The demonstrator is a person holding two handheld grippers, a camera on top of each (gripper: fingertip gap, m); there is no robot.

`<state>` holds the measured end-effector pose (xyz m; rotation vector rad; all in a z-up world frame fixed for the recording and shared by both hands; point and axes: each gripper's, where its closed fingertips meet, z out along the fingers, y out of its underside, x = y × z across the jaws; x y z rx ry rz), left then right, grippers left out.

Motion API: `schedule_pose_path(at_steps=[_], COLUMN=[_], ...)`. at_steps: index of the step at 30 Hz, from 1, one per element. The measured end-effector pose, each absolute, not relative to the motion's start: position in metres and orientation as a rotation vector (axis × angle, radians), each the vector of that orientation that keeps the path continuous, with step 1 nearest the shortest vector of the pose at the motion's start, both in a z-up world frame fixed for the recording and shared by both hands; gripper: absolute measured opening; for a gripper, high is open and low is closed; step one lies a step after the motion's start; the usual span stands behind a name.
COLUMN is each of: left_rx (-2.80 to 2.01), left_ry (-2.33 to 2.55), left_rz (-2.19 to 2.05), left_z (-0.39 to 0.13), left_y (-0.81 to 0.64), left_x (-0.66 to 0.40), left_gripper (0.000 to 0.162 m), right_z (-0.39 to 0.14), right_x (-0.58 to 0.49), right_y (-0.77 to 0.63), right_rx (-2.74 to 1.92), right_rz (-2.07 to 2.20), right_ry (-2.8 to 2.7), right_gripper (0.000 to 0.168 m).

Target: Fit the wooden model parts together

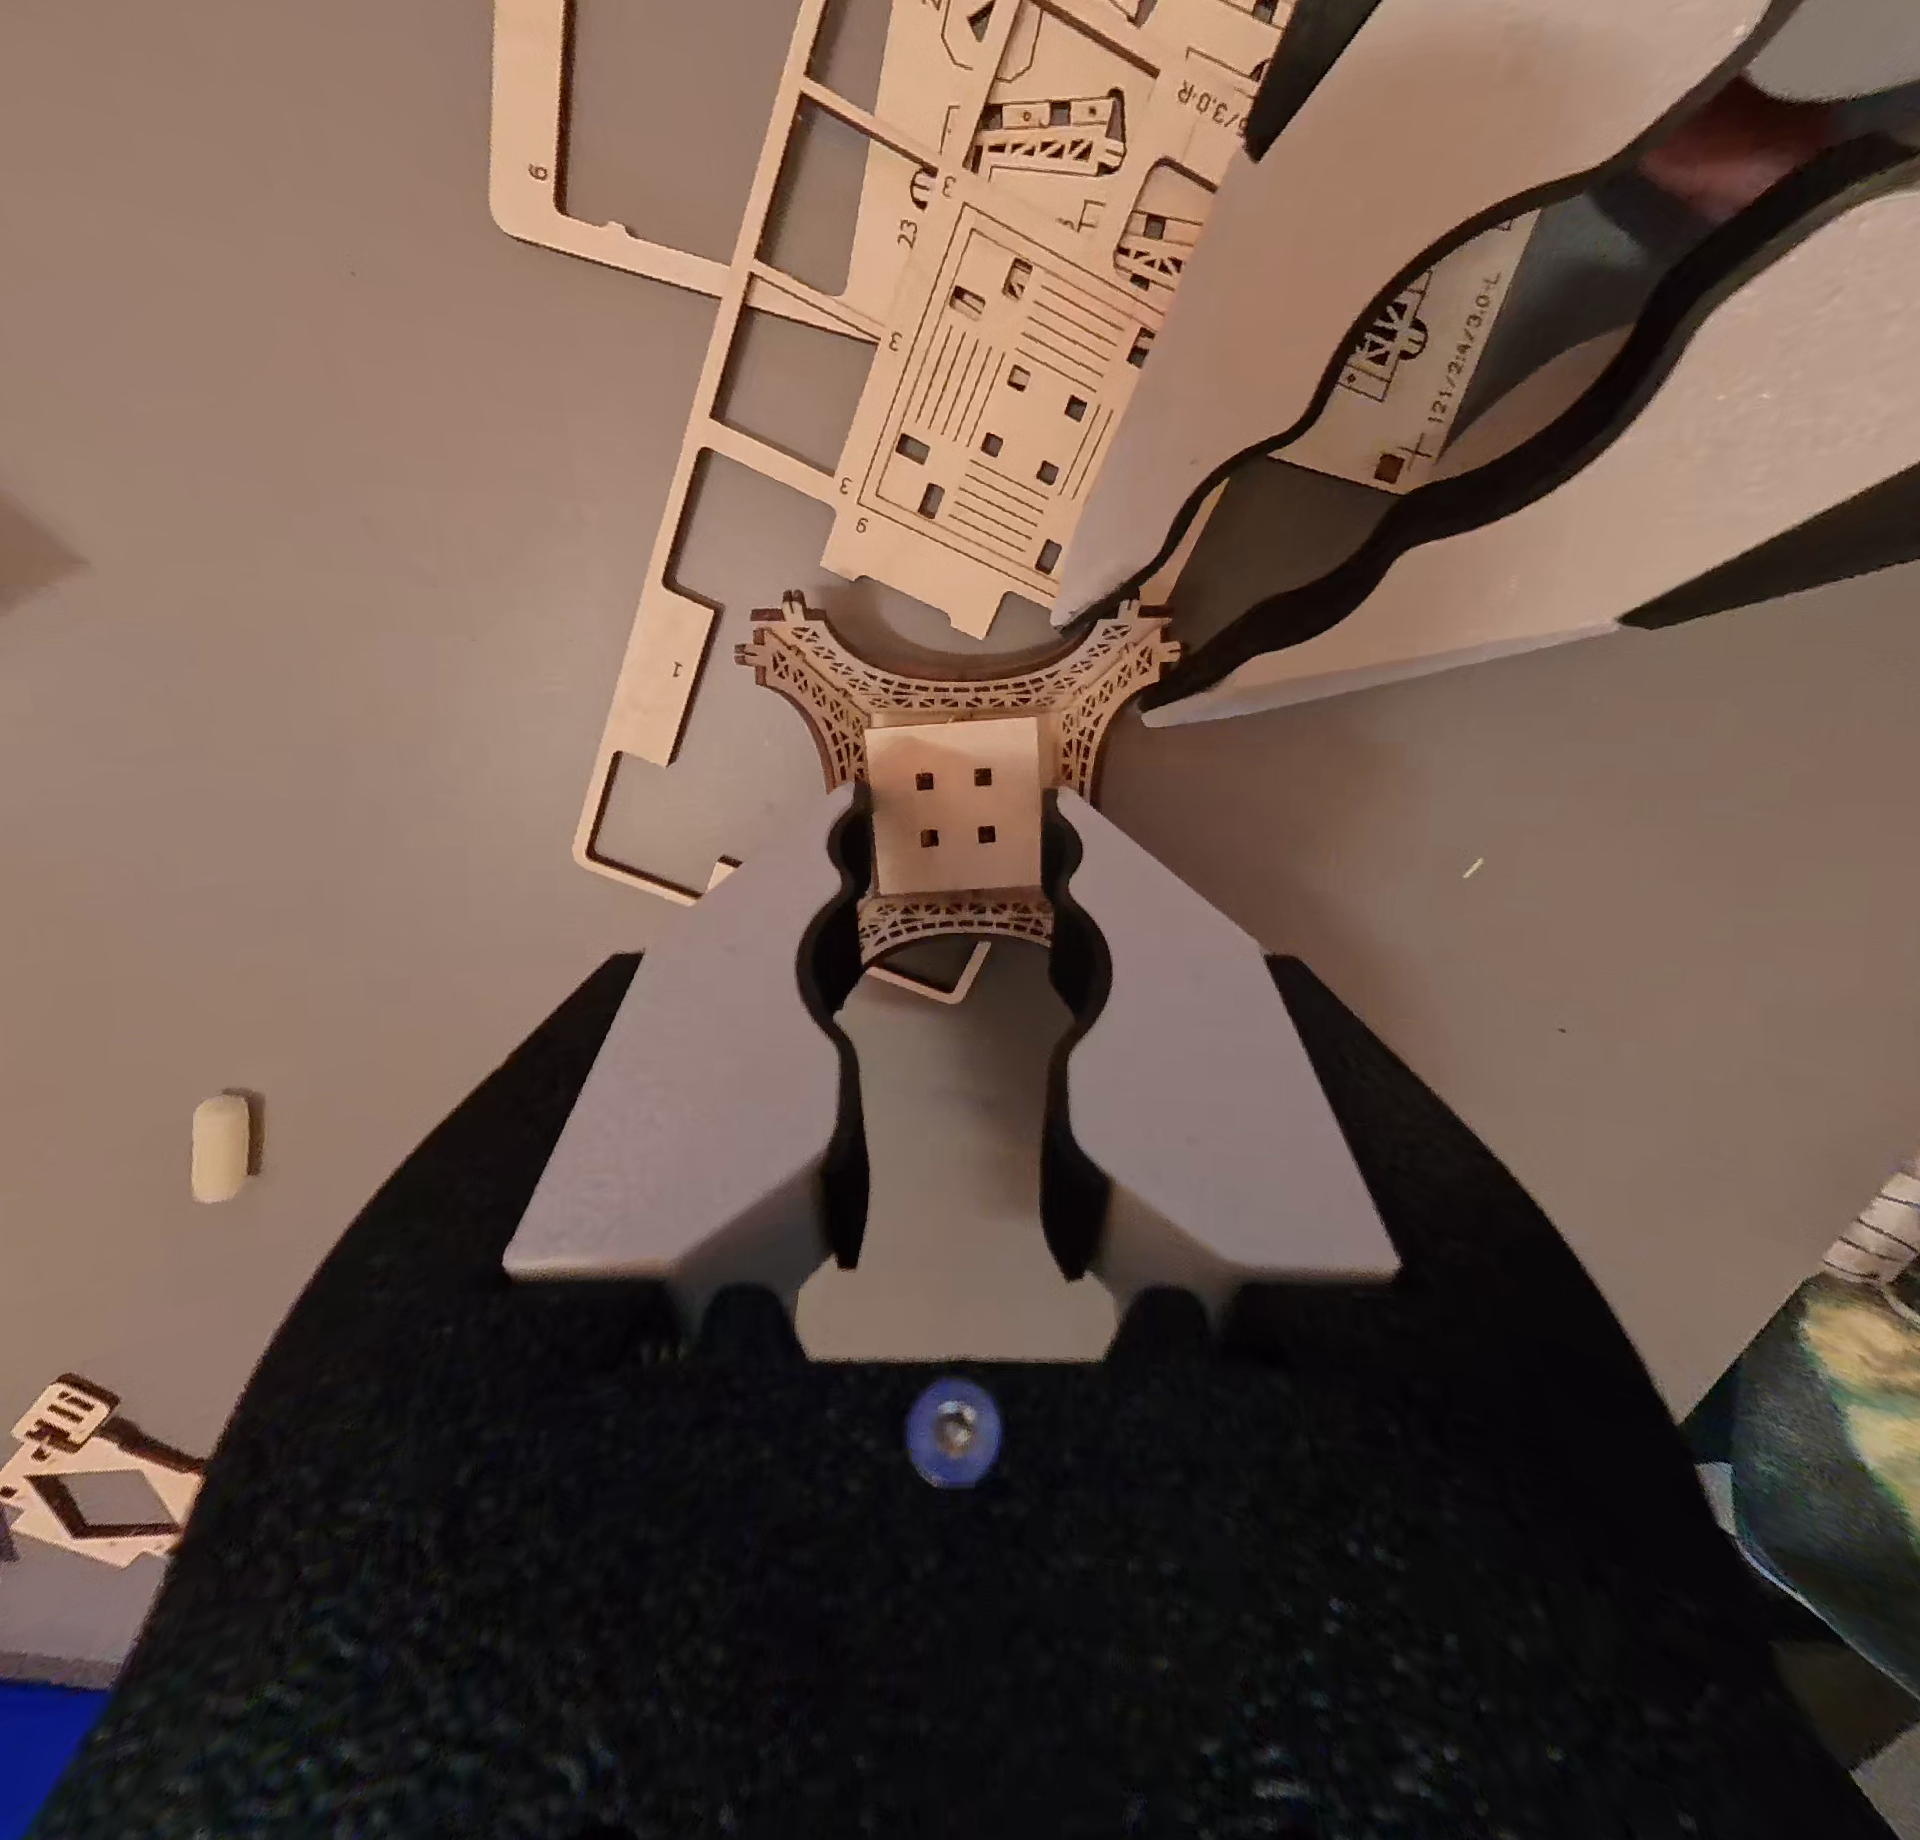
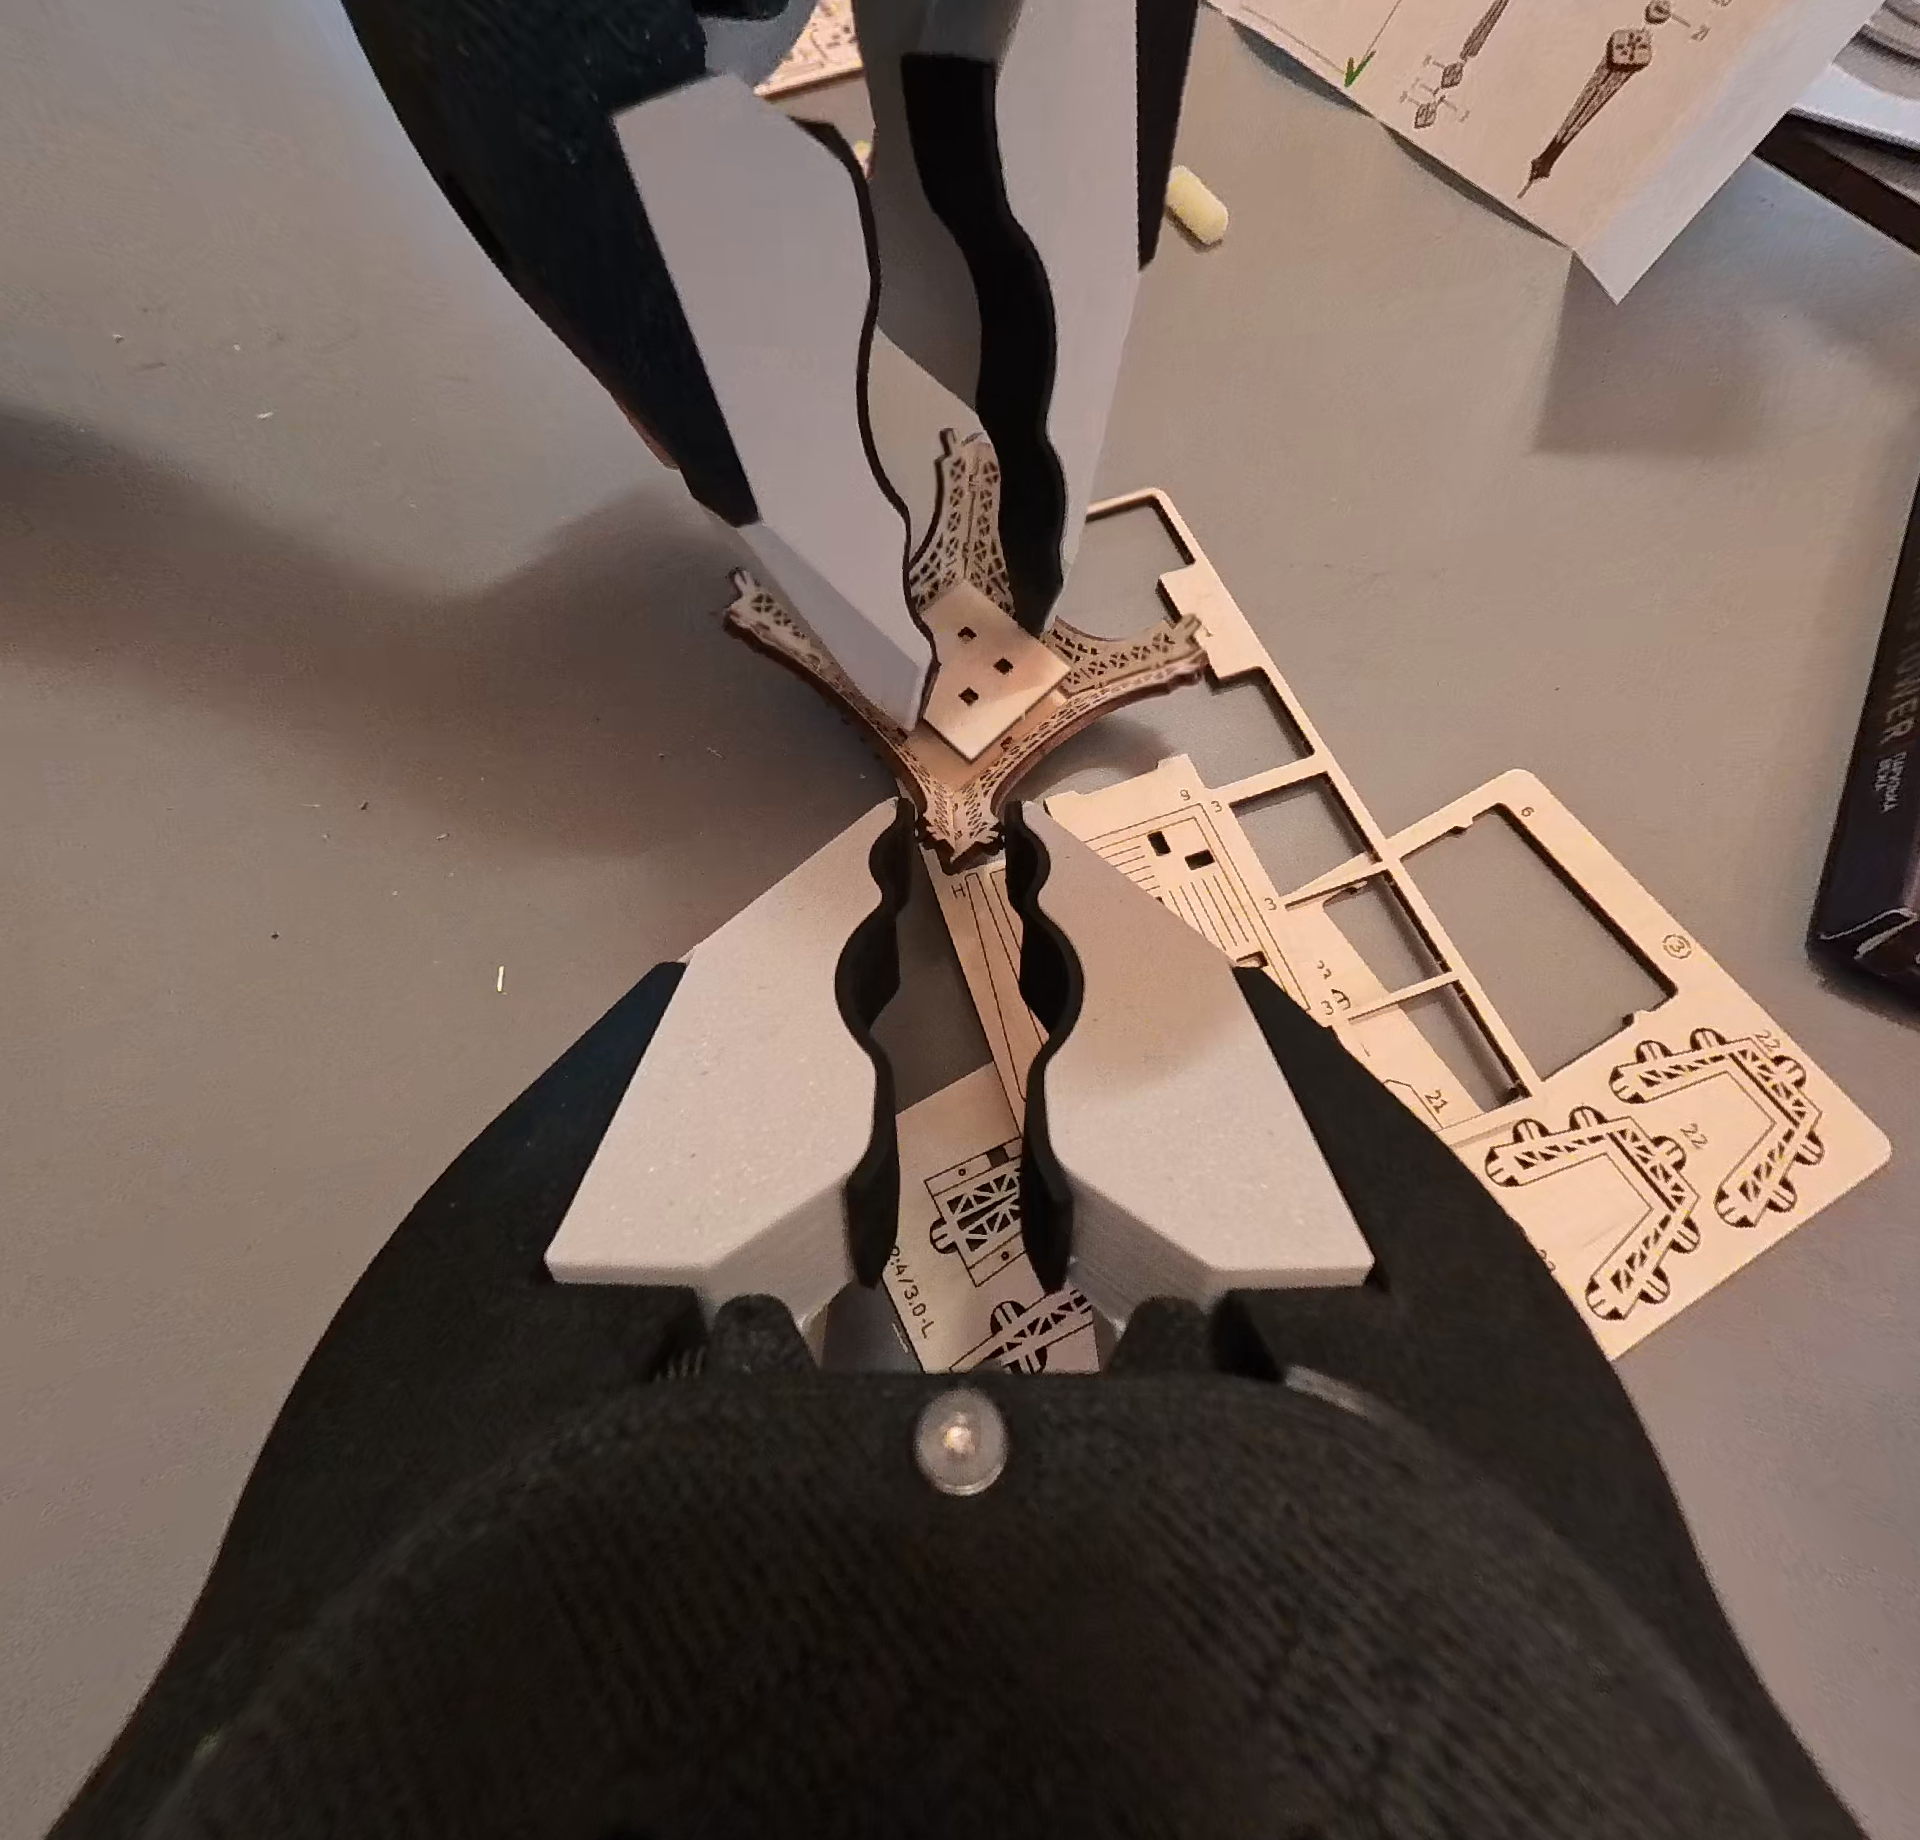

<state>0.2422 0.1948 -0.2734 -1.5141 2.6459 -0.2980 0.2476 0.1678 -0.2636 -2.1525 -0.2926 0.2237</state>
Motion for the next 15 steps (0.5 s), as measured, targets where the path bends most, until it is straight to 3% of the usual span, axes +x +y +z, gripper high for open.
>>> schedule_pose_path(at_steps=[15], left_rx=[-1.449], left_ry=[2.633], left_rz=[-0.211], left_z=[-0.2737], left_y=[0.1975], left_x=[0.2435], left_gripper=[0.029], right_z=[-0.2637], right_x=[0.2477], right_y=[0.1680], right_rx=[-2.153], right_rz=[0.226], right_ry=[-0.291], right_gripper=[0.015])
